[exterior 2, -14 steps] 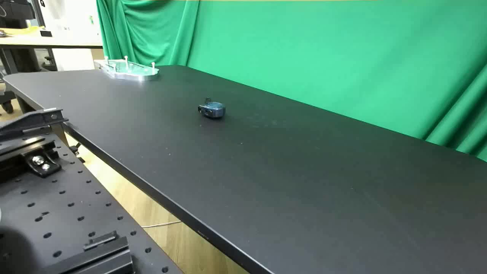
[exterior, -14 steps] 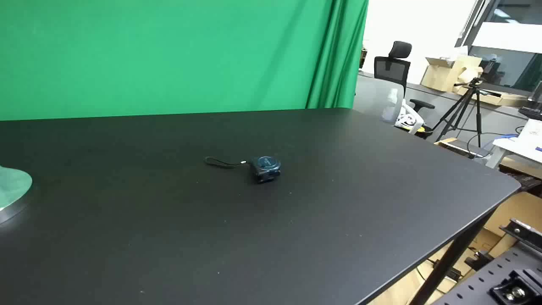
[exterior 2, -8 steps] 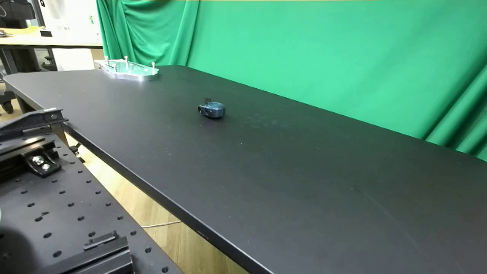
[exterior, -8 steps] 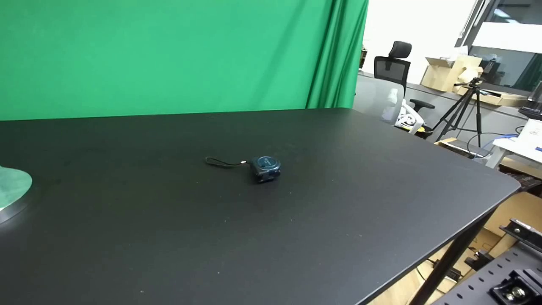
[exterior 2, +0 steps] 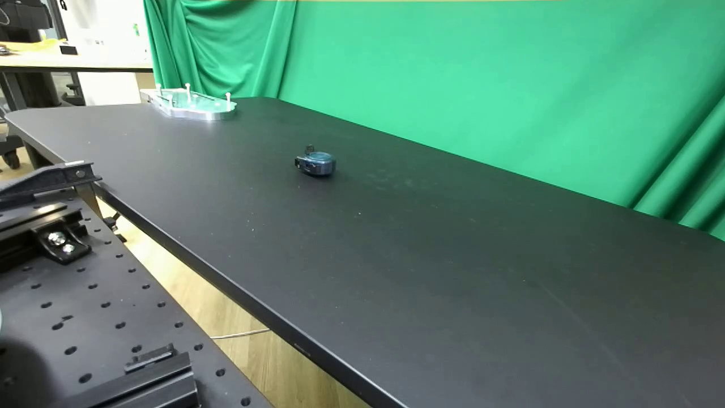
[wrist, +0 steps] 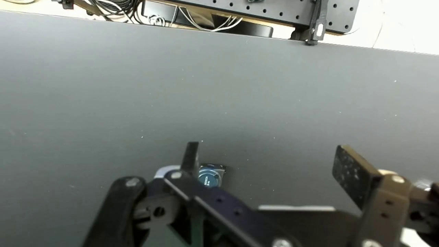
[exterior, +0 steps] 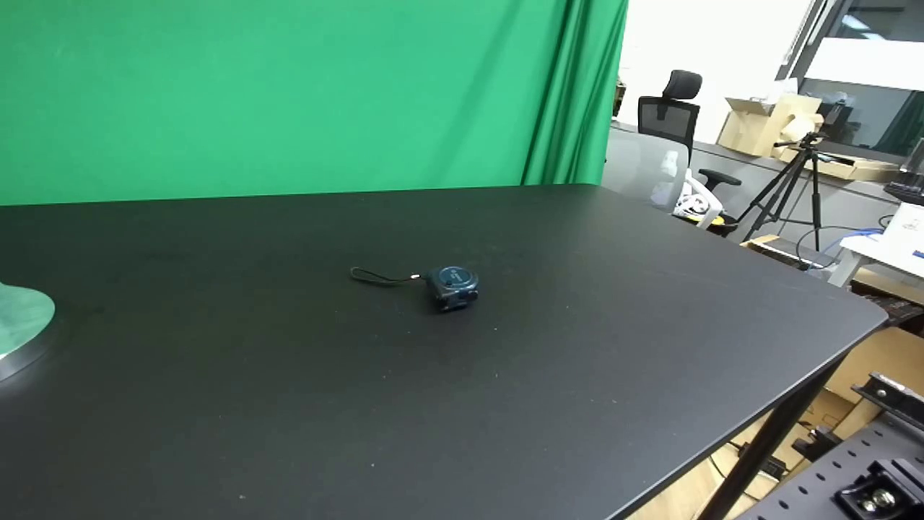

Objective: Move the black measuring tape to the right

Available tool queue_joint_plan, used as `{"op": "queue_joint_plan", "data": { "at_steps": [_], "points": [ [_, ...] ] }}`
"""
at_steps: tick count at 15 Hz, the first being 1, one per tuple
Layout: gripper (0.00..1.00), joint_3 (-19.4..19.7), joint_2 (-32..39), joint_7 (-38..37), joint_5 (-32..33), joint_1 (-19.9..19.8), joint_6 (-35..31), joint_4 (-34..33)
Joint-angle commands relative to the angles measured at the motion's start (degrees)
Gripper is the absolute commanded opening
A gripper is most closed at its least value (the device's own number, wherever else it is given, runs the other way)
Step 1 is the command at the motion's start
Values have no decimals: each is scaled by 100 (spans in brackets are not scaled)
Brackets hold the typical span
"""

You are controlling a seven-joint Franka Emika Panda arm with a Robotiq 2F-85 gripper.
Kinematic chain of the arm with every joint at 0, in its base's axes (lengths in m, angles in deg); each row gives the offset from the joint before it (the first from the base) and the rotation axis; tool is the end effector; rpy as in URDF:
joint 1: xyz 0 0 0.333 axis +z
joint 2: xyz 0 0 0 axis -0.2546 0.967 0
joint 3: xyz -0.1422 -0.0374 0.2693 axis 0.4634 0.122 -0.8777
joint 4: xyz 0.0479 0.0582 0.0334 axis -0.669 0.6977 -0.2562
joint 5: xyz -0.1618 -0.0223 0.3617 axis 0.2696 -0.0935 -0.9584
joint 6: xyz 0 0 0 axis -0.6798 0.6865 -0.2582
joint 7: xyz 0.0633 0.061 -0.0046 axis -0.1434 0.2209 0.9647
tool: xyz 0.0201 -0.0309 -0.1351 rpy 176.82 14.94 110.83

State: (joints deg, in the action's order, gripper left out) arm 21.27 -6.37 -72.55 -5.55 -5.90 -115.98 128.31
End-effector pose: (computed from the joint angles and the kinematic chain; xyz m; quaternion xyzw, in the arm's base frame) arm 0.3362 0.1323 0.4207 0.9951 0.0870 -0.0449 0.0110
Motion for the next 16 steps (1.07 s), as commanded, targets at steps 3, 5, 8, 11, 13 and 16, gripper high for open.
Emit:
{"op": "queue_joint_plan", "data": {
  "at_steps": [3, 5, 8, 11, 13, 16],
  "points": [
    [100, 145, 396, -34, 881, -452, -533, -109],
    [100, 280, 714, 38, 1209, -643, -865, -175],
    [100, 474, 1292, 218, 1467, -784, -1474, -303],
    [100, 571, 1904, 445, 1510, -770, -2102, -424],
    [100, 579, 2272, 578, 1469, -711, -2425, -505],
    [100, 528, 2636, 471, 1507, -672, -2771, -603]
  ]
}}
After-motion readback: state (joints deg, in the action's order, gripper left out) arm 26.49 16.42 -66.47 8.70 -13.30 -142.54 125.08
